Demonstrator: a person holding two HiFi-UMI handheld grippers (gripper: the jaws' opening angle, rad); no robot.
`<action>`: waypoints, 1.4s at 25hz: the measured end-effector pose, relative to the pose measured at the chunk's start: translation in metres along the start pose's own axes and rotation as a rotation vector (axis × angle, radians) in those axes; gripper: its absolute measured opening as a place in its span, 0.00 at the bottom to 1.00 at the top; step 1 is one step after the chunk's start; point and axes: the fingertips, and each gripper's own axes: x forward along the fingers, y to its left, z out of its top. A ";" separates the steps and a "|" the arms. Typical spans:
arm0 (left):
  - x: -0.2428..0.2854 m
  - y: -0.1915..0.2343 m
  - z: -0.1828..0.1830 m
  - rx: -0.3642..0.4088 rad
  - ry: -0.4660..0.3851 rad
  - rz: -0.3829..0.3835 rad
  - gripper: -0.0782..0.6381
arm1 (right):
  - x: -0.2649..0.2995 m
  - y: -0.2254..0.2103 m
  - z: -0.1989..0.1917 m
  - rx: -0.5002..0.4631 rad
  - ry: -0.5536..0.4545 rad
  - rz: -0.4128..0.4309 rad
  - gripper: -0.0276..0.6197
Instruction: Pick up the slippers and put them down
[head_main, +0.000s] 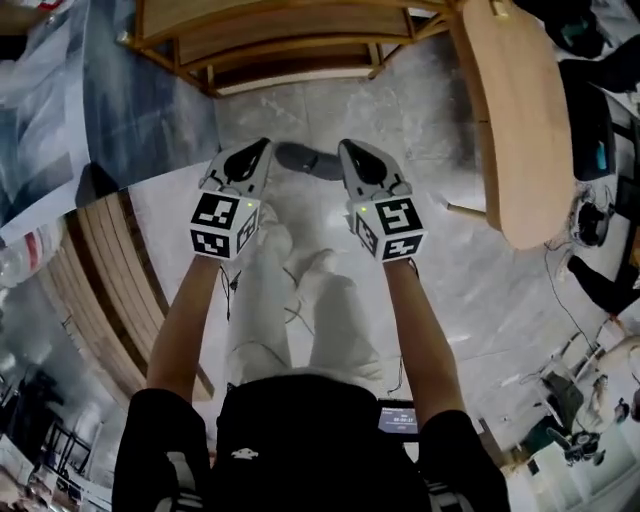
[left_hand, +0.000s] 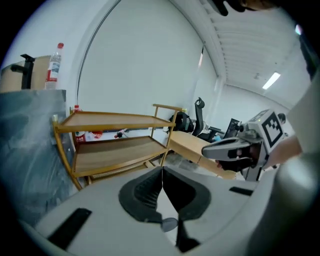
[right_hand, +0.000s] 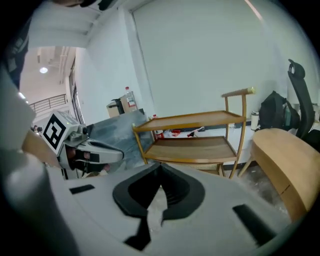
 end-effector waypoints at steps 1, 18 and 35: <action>-0.009 -0.006 0.015 0.001 -0.013 0.003 0.12 | -0.010 0.003 0.014 -0.004 -0.009 0.000 0.04; -0.148 -0.069 0.166 -0.044 -0.201 0.116 0.12 | -0.144 0.055 0.173 -0.063 -0.157 0.015 0.04; -0.281 -0.169 0.243 0.144 -0.398 0.104 0.12 | -0.270 0.143 0.263 -0.226 -0.372 0.055 0.04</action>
